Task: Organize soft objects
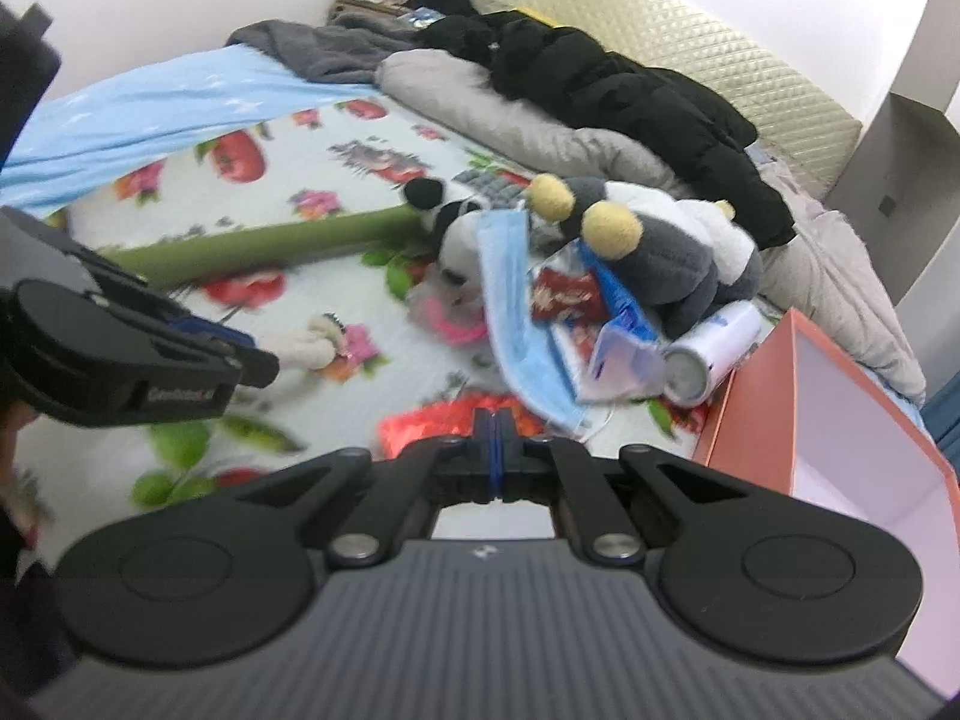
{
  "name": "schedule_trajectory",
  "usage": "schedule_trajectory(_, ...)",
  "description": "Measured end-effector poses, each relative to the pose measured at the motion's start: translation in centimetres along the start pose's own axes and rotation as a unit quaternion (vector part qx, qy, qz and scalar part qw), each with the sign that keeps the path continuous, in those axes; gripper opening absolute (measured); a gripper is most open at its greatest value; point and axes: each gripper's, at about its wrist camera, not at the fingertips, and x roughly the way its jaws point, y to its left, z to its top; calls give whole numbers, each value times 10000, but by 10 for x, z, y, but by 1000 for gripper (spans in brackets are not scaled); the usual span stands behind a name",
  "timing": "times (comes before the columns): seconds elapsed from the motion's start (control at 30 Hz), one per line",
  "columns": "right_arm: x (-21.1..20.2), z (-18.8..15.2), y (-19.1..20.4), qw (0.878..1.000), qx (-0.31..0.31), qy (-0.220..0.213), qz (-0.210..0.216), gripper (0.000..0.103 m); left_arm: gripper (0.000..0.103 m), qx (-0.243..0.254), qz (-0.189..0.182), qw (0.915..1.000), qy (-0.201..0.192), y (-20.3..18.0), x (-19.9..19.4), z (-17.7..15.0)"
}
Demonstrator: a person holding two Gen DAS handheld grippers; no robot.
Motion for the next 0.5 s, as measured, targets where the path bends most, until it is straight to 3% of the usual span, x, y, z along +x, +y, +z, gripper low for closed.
schedule_trajectory(0.17, 0, -14, 3, 9986, 428, 174, 266, 4, 14, -62, 33, 10000, 35, 0, -12, -18)
schedule_trajectory(0.27, 10, -14, -10, 9905, 1229, 287, 538, 6, 15, -88, 57, 9999, 70, 3, -12, -21)
schedule_trajectory(0.33, 21, -12, -19, 9820, 1752, 402, 574, 8, 21, -123, 83, 9998, 146, 5, -9, -21)
schedule_trajectory(0.37, 27, -12, -22, 9778, 1970, 466, 549, 17, 27, -161, 70, 9997, 164, 7, -7, -20)
schedule_trajectory(0.4, 32, -12, -26, 9739, 2151, 482, 535, 32, 30, -193, 32, 9997, 167, 9, -6, -20)
schedule_trajectory(0.43, 38, -12, -28, 9712, 2282, 460, 512, 37, 40, -232, -27, 9996, 177, 10, -5, -20)
schedule_trajectory(0.5, 49, -11, -31, 9667, 2471, 508, 438, 50, 52, -283, -54, 9995, 162, 13, -3, -19)
